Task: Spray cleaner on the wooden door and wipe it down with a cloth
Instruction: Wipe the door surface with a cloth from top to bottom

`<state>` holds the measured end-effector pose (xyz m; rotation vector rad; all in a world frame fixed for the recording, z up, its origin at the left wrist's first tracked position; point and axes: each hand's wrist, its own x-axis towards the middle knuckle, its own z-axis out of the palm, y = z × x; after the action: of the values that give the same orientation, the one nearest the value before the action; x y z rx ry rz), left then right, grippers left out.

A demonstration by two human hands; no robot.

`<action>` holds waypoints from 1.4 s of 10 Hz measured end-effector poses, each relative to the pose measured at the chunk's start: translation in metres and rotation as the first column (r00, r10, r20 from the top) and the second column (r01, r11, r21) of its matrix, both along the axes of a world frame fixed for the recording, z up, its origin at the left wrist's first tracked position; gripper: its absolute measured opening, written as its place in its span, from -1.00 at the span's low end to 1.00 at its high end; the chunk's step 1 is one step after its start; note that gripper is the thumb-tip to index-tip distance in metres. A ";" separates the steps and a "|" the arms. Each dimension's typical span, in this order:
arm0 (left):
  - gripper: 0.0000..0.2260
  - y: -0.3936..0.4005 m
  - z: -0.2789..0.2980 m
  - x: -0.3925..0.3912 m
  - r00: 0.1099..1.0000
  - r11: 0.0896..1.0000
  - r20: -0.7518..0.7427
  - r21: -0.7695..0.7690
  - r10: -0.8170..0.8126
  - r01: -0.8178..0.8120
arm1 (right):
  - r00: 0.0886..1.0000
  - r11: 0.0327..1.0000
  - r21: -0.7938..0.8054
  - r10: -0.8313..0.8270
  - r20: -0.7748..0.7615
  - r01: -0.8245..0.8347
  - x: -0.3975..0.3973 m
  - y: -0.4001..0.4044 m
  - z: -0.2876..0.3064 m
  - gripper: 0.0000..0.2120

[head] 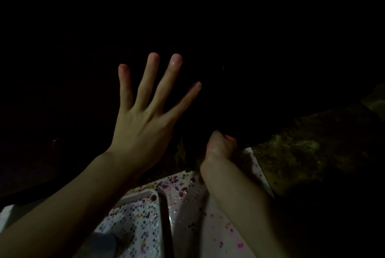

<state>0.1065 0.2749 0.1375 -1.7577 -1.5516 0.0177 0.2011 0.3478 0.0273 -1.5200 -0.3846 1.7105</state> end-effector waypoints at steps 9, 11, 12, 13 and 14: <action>-0.28 -0.008 0.006 -0.017 0.997 1.000 -0.077 -0.021 0.000 -0.001 | 0.999 0.995 0.091 -0.044 -0.021 0.046 0.014 -0.006 0.015 -0.83; -0.23 -0.008 0.007 -0.016 0.997 1.000 -0.082 -0.023 -0.012 0.010 | 0.993 0.989 -0.142 0.029 -0.112 -0.045 0.012 -0.004 0.011 -0.55; -0.27 -0.009 0.008 -0.016 0.996 1.000 -0.091 -0.019 -0.001 0.000 | 0.952 0.947 -0.267 0.098 -0.289 -0.179 0.016 -0.017 0.017 -0.68; -0.31 -0.010 0.009 -0.017 0.994 1.000 -0.105 -0.018 -0.011 0.009 | 0.972 0.970 -0.196 0.103 -0.211 -0.145 0.015 -0.030 0.000 -0.70; -0.24 -0.010 0.011 -0.017 0.996 0.999 -0.085 -0.028 -0.020 0.018 | 0.991 0.997 -0.058 -0.049 -0.127 0.042 0.025 -0.026 0.005 -0.69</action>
<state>0.0893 0.2648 0.1480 -1.7704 -1.4798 0.1035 0.2261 0.3219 0.0326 -1.4377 -0.2352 1.7850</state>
